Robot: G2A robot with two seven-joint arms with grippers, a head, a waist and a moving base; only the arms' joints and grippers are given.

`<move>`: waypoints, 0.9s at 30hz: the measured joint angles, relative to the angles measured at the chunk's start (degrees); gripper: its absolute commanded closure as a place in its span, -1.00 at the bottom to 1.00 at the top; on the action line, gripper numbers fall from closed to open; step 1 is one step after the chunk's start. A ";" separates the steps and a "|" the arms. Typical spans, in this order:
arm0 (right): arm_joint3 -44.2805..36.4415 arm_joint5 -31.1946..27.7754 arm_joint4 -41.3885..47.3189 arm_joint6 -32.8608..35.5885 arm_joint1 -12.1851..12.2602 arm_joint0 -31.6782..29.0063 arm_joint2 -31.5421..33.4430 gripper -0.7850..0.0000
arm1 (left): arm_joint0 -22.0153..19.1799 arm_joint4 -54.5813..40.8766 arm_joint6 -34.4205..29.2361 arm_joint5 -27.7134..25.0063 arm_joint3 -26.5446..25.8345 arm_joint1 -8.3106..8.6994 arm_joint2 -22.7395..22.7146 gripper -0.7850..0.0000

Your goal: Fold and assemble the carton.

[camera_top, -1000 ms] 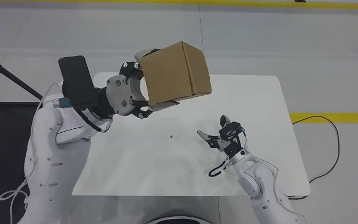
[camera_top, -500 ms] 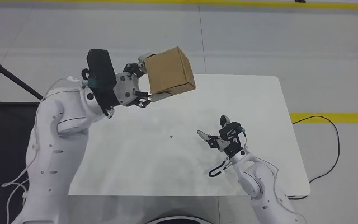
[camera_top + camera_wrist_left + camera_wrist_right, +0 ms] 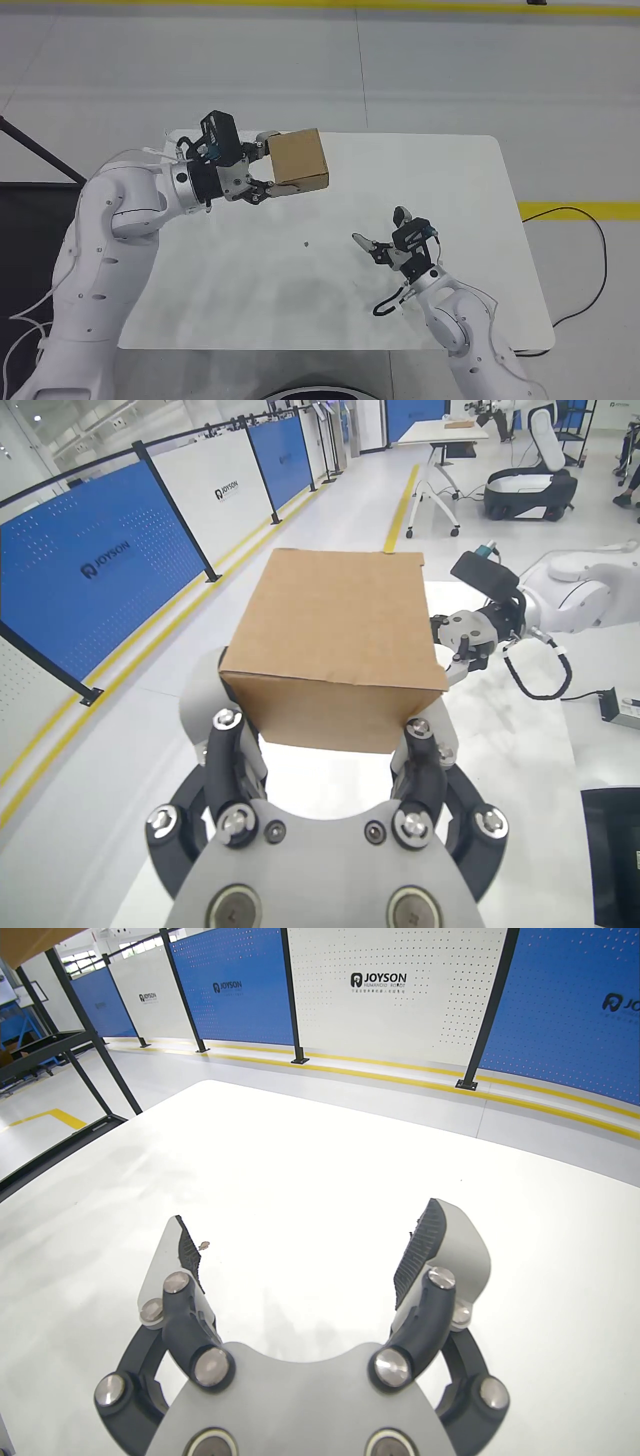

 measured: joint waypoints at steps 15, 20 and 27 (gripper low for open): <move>0.00 0.00 0.00 0.00 0.00 0.00 0.00 -1.00 | -3.01 3.35 -6.20 -0.02 10.58 0.56 8.27 1.00; 0.00 0.00 0.00 0.00 0.00 0.00 0.00 -1.00 | -6.49 6.42 -4.62 0.00 17.46 1.08 15.77 1.00; 0.00 0.00 0.00 0.00 0.00 0.00 0.00 -1.00 | -11.48 8.42 3.67 0.00 25.78 2.21 26.50 1.00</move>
